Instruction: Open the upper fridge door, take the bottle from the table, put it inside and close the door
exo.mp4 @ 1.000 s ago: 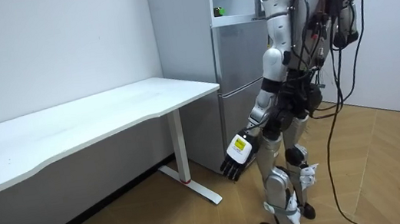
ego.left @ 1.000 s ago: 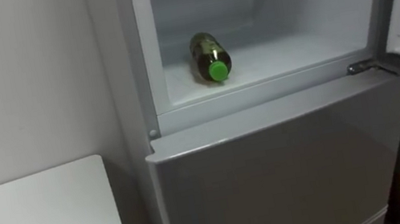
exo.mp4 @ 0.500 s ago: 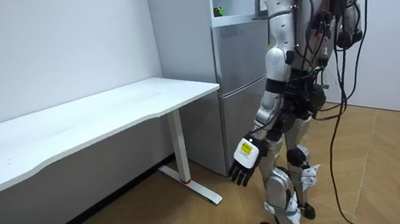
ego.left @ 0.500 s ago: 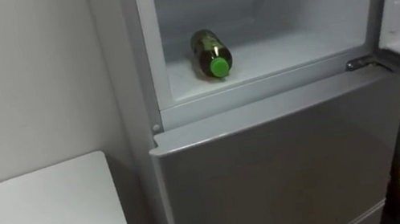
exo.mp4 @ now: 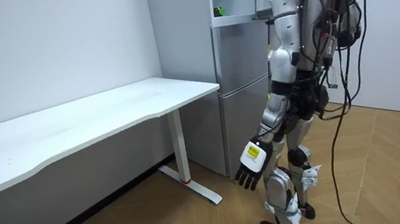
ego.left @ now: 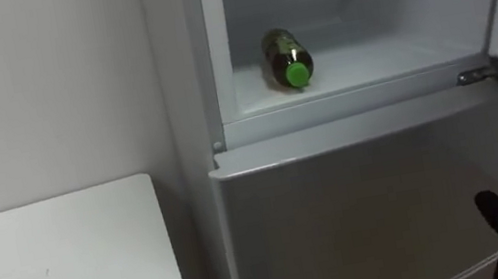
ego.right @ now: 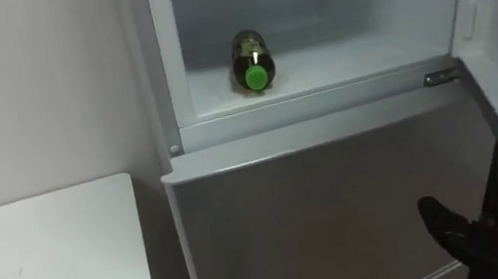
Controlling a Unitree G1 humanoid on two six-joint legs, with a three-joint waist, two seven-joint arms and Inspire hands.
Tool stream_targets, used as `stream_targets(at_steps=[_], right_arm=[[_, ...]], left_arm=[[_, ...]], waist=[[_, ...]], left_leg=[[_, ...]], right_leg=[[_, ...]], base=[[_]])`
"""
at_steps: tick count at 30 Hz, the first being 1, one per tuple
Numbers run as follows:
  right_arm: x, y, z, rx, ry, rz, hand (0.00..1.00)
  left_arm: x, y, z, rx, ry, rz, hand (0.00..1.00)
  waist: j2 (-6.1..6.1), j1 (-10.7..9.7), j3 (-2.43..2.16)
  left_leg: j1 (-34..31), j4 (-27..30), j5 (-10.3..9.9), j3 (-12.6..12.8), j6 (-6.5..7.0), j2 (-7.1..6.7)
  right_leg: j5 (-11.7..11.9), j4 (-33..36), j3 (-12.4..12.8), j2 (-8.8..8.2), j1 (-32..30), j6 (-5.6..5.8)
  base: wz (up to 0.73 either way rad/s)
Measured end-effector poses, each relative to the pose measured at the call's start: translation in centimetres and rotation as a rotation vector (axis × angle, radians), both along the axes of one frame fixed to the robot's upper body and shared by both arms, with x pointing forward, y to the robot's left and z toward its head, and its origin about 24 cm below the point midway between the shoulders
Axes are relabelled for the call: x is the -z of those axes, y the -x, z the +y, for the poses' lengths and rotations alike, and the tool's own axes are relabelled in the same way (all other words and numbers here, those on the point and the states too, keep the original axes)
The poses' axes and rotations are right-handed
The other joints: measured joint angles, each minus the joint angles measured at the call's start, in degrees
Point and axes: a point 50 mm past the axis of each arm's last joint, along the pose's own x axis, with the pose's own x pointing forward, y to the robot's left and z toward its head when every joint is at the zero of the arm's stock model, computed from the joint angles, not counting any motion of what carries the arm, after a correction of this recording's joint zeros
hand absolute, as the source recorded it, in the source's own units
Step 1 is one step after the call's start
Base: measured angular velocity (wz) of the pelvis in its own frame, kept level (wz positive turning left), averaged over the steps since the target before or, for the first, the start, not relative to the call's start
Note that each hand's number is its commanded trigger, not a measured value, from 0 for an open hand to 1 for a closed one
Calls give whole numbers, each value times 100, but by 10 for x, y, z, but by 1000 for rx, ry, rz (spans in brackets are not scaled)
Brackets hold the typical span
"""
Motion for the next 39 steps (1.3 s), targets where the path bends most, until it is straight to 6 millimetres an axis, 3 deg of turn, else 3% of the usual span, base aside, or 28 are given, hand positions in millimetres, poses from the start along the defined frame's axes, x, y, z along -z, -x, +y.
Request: stream_targets(at_steps=[8,15,18,26,30,39], right_arm=[[-1,-3,8,-123,18,-20,0],[-7,-5,13,-155,143,-41,0],[-6,-5,23,-196,209,-37,0],[-6,-6,26,-211,243,-32,0],[-6,-6,26,-221,246,-32,0],[-3,-7,25,-240,250,-9,0]], left_arm=[[0,-3,0,32,1,1,0],[1,-16,-3,102,5,-19,0],[1,-18,-2,106,2,-15,0],[1,-21,0,149,-1,4,0],[2,-22,-1,158,8,14,0],[2,-27,-1,179,26,41,0]], waist=[[-13,179,14],[38,450,80],[-9,328,108],[40,345,90],[106,350,57],[133,334,70]], left_leg=[[-77,-17,16,-120,31,1],[-82,-96,-11,-213,-7,34],[-93,-107,-32,-192,-43,73],[-87,-160,-38,-188,-65,110],[-91,-159,-30,-202,-75,110],[44,-174,-29,-242,-82,111]], right_leg=[[12,-150,-124,10,55,-18],[16,-299,-180,68,114,-112],[36,-378,-179,104,122,-145],[51,-397,-201,130,120,-169],[51,-395,-217,129,121,-172],[52,-489,-267,132,303,-181]], base=[[10],[5],[-13],[-1],[0],[1]])
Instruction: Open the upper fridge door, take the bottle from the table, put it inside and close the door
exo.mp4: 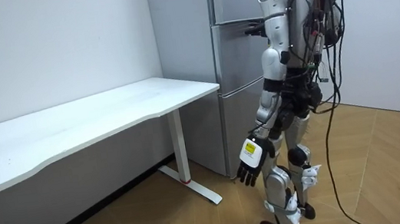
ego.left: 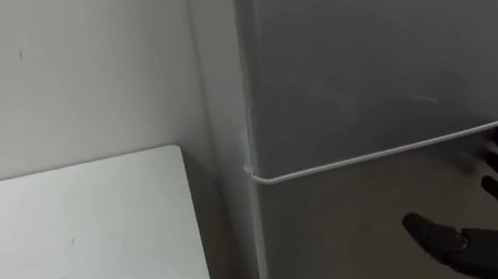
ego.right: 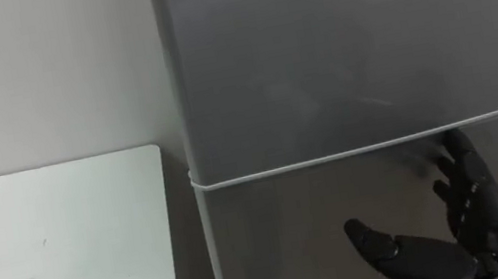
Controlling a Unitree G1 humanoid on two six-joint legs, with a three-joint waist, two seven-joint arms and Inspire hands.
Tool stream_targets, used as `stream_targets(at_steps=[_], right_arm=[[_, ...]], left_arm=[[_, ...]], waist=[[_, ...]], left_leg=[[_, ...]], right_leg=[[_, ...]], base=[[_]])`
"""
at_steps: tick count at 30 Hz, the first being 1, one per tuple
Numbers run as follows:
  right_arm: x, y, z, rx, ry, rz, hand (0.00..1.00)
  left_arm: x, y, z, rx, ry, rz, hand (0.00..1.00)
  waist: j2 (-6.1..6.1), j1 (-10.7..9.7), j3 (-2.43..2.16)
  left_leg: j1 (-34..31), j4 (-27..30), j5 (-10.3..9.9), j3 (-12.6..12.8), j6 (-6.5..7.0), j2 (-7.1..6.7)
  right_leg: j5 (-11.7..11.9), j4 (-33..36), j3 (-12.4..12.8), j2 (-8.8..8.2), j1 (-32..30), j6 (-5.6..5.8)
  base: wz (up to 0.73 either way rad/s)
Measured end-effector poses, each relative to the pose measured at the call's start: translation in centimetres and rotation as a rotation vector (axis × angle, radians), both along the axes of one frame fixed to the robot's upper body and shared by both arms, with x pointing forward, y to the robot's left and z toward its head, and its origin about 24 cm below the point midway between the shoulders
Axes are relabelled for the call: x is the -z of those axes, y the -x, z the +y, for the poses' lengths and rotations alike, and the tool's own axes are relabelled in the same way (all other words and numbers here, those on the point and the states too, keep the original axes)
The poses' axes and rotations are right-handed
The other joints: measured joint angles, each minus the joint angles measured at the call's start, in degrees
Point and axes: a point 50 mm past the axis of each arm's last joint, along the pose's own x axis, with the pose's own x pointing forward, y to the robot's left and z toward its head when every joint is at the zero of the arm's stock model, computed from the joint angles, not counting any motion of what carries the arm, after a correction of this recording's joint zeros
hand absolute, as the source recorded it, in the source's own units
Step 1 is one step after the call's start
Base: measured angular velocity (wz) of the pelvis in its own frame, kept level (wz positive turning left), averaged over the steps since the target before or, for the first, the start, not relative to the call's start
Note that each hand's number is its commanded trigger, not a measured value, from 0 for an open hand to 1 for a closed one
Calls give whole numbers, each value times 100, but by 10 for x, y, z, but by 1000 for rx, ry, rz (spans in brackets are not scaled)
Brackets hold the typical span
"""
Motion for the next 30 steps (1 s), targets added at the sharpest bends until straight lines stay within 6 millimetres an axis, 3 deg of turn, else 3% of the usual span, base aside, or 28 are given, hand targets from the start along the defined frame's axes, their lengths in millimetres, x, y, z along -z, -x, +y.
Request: stream_targets(at_steps=[8,15,20,25,30], right_arm=[[2,-1,-2,-28,-9,5,0],[7,-2,-15,-105,-109,-5,0],[16,-3,-27,-110,-218,0,0],[28,0,-55,14,-232,36,0],[19,0,-69,109,-190,2,0]], left_arm=[[0,3,-1,10,-6,6,0],[-2,11,1,-8,-11,10,0],[-4,15,5,-48,-29,15,0],[-7,25,9,-96,-49,19,0],[-7,25,11,-120,-50,18,0]], waist=[[13,-65,11],[11,-206,10],[-26,-267,-12],[-99,-400,-95],[-99,-378,-105]], left_leg=[[95,-48,-3,-5,-4,1],[193,-62,-5,-14,-3,-1],[267,-52,-37,-83,7,-19],[284,-36,-63,-209,33,-54],[308,-87,-63,-209,38,-73]], right_leg=[[4,-92,7,12,125,5],[26,-171,0,13,255,18],[7,-227,-52,-5,372,43],[2,-306,-162,-29,513,71],[-10,-304,-163,-42,519,87]], base=[[0],[1],[10],[16],[0]])
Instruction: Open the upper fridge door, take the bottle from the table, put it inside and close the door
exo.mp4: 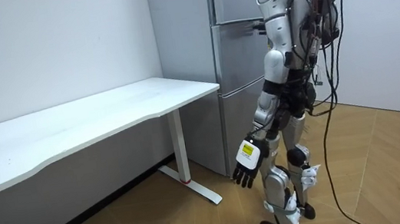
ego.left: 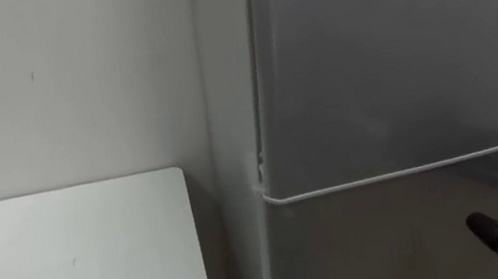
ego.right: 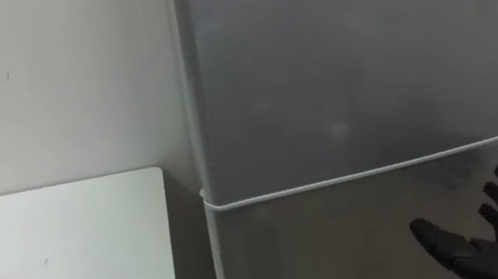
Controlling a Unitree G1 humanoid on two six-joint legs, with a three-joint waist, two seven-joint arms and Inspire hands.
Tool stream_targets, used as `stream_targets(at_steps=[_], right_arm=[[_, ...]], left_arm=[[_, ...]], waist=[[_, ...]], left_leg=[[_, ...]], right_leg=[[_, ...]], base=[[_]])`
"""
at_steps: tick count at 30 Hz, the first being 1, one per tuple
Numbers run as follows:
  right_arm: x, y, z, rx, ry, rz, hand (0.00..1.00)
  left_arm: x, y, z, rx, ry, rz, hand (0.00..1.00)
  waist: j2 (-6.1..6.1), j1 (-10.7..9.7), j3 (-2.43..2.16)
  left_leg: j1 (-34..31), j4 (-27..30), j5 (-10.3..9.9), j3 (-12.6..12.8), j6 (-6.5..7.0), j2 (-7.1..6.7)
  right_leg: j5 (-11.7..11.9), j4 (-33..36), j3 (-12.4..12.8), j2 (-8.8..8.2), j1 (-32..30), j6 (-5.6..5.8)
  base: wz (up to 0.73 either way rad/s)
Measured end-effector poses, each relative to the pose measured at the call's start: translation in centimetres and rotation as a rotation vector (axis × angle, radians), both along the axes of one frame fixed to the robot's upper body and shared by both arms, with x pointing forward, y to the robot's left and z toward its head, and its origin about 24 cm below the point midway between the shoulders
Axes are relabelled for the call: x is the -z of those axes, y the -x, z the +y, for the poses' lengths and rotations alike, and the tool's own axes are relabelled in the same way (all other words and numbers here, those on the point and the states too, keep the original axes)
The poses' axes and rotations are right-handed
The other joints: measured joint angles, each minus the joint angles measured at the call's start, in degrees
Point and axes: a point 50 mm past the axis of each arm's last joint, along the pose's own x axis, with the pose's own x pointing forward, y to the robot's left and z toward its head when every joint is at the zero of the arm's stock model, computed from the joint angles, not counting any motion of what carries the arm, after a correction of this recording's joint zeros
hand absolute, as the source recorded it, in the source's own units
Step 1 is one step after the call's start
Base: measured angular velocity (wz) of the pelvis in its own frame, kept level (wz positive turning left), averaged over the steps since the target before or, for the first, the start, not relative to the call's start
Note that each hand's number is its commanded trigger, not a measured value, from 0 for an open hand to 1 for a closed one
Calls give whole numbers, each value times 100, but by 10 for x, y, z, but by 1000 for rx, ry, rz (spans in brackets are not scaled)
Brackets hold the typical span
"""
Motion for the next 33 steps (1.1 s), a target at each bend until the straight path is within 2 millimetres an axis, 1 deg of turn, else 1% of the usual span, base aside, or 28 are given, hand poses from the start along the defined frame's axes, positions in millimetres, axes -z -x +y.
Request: stream_targets(at_steps=[2,4,5,7,8,10,11,12,13,14,17,19,27,31,33], right_arm=[[-9,-2,-4,35,41,-24,0],[-22,-2,-9,72,89,-65,0],[-25,-3,-8,75,104,-77,0],[-40,-5,-5,81,159,-130,0],[-44,-6,-3,82,168,-148,0],[-58,-8,-1,89,184,-206,0],[-59,-8,-2,99,184,-211,0],[-61,-7,-3,114,191,-216,0],[-62,-7,-3,115,196,-222,0],[-67,-6,-1,114,205,-240,0],[-75,-5,2,121,207,-278,0],[-83,-9,4,124,199,-317,0],[-92,-15,9,105,195,-357,0],[-94,-27,11,90,174,-365,0],[-93,-30,12,101,196,-354,0]], left_arm=[[0,1,0,-20,5,-3,0],[0,1,0,-37,12,-2,0],[0,2,0,-39,13,2,0],[0,1,0,-31,11,8,0],[0,0,0,-24,10,8,0],[0,-2,0,-13,4,3,0],[0,-2,1,-12,3,1,0],[0,-3,0,-13,3,-3,0],[0,-3,0,-14,3,-3,0],[0,-3,1,-15,0,-3,0],[0,-2,0,-12,-5,-1,0],[1,-1,0,-10,-2,8,0],[1,-4,0,0,-1,11,0],[1,-5,1,42,0,18,0],[1,-6,2,59,0,26,0]], waist=[[0,0,2],[-28,18,27],[-17,24,28],[-20,20,32],[-16,15,35],[-53,-1,49],[-59,3,53],[-93,22,50],[-100,40,57],[-109,39,75],[-118,40,76],[-114,44,73],[-128,93,70],[-147,97,71],[-155,101,70]], left_leg=[[41,-54,1,0,2,-11],[78,-80,1,-1,3,-22],[81,-81,0,-1,3,-23],[80,-81,0,0,3,-26],[79,-83,0,0,3,-26],[81,-96,0,1,3,-27],[82,-102,0,1,3,-27],[84,-113,0,3,3,-30],[82,-115,0,2,3,-30],[77,-115,0,3,4,-31],[65,-147,-3,0,7,-33],[72,-148,-4,2,8,-32],[80,-151,-3,5,7,-31],[82,-139,-1,9,8,-31],[85,-134,-1,7,9,-31]], right_leg=[[-17,7,20,-2,2,8],[-45,6,39,-7,32,20],[-50,6,40,-8,33,20],[-60,3,36,-10,19,22],[-60,4,36,-10,13,23],[-61,1,37,-8,9,22],[-62,-1,37,-8,9,22],[-63,-2,50,-8,8,24],[-64,-2,51,-8,9,26],[-64,-3,59,-8,4,27],[-73,-2,76,-8,-21,31],[-84,6,79,-8,-17,28],[-84,18,66,-8,-4,27],[-80,22,64,-8,-3,23],[-76,22,67,-7,-1,22]], base=[[0],[0],[0],[0],[0],[0],[0],[0],[0],[0],[0],[0],[0],[0],[0]])
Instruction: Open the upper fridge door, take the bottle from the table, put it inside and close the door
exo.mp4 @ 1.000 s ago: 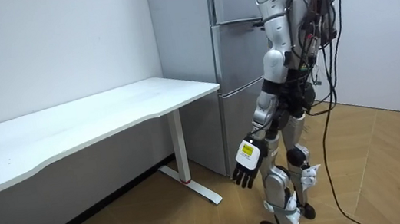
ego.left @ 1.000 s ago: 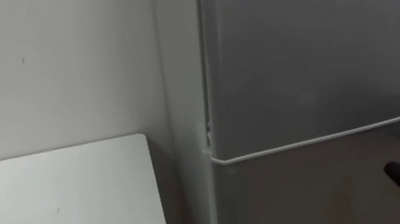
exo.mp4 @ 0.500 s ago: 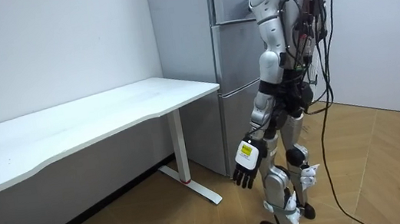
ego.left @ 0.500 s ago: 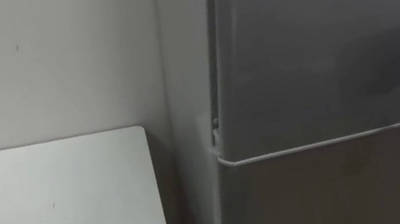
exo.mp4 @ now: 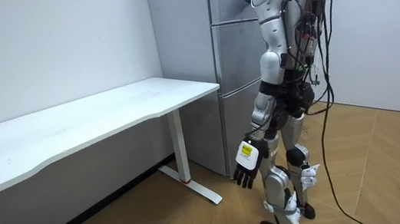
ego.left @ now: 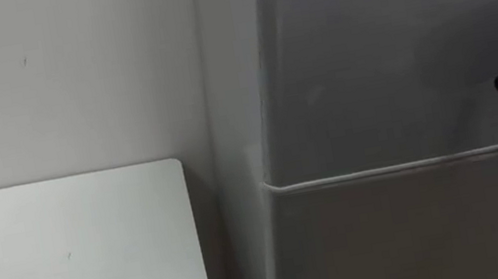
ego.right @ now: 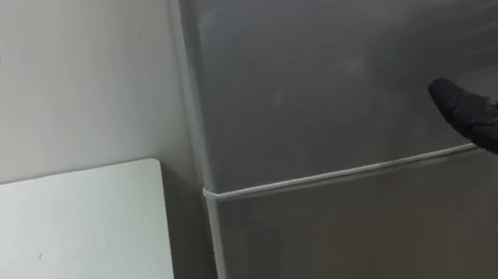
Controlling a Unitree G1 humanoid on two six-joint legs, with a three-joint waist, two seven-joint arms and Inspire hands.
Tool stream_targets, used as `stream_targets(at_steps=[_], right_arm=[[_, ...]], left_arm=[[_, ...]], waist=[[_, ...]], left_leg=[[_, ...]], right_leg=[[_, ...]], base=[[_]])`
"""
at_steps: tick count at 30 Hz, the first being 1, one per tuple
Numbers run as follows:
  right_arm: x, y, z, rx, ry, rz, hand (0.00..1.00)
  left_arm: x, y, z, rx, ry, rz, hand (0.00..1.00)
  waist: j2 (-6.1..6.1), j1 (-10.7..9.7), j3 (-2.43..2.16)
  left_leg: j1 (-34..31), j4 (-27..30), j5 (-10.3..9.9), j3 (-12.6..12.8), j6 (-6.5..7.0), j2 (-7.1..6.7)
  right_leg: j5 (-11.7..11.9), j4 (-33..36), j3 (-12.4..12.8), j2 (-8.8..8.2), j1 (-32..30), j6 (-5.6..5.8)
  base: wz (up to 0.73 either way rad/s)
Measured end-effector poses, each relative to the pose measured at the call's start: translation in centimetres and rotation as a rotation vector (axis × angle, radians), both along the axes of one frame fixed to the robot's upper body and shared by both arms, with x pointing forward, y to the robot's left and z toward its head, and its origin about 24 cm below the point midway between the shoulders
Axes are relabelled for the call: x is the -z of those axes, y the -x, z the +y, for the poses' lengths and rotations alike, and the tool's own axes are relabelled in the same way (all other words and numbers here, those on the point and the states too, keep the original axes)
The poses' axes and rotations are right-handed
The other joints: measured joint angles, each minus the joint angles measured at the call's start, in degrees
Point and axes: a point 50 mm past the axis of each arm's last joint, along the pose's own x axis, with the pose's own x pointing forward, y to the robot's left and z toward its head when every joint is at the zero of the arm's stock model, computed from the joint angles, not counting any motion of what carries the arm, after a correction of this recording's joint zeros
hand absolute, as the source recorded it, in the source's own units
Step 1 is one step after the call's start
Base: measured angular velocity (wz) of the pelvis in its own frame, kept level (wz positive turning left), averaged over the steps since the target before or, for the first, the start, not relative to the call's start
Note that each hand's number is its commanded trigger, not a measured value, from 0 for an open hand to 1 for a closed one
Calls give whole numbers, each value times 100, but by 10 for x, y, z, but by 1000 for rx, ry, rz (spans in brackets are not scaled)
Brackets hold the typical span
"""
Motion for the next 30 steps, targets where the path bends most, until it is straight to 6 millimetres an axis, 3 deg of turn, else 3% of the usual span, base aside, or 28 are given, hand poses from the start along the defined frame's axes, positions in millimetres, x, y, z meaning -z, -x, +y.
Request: stream_targets(at_steps=[19,24,30], right_arm=[[17,-29,-7,88,34,52,0],[17,-30,-8,97,26,56,0],[15,-29,-7,101,23,44,0]], left_arm=[[-3,-21,2,103,0,-10,0],[-3,-24,3,105,-3,-19,0],[-3,-24,2,106,1,-22,0]], waist=[[-23,183,20],[-12,242,19],[0,176,-1]], left_leg=[[-112,192,42,-111,36,-19],[-111,194,66,-114,31,-17],[-134,197,73,-147,32,-20]], right_leg=[[97,6,-151,-58,-13,32],[109,4,-148,-56,-18,41],[130,-2,-187,-60,-12,6]], base=[[2],[0],[2]])
